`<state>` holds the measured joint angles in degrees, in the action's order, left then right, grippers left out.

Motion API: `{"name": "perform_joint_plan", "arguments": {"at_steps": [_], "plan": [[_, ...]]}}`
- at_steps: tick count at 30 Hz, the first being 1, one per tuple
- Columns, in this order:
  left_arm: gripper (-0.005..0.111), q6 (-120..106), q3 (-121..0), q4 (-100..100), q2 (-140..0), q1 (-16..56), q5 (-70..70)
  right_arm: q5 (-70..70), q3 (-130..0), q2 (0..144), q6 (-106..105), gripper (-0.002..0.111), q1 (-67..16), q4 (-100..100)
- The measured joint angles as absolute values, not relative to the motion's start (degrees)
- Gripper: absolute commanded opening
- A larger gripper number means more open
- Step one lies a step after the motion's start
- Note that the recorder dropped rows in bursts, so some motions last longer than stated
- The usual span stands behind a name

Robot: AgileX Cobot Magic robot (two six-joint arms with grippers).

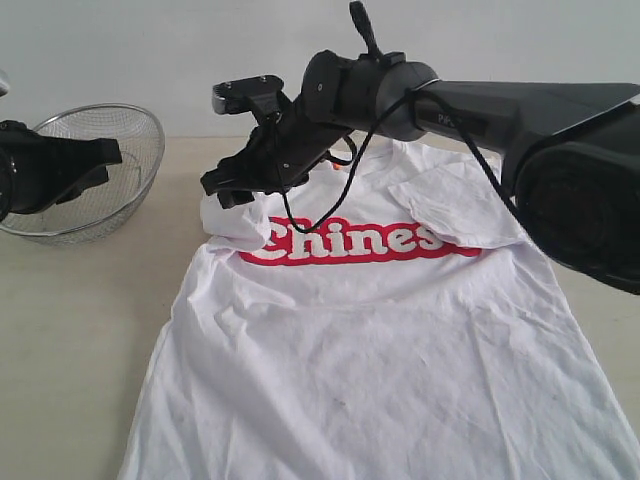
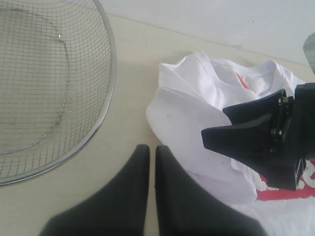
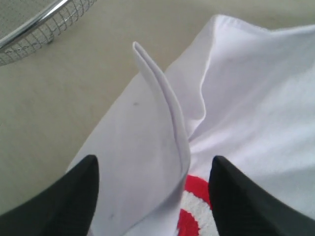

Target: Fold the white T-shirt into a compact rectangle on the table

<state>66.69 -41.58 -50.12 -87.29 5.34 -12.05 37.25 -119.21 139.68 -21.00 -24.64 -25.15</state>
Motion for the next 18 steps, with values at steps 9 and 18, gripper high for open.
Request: {"name": "perform_joint_plan", "arguments": {"at_steps": [9, 18], "plan": [[0.005, 66.69, -41.58, -50.12, -87.29, 5.34, -12.05, 36.90, -119.21, 139.68, -21.27, 0.006, -25.10, -25.04], [0.005, 66.80, -41.58, -50.12, -87.29, 5.34, -12.05, 38.80, -119.21, 139.13, -17.93, 0.000, -25.21, -25.30]]}}
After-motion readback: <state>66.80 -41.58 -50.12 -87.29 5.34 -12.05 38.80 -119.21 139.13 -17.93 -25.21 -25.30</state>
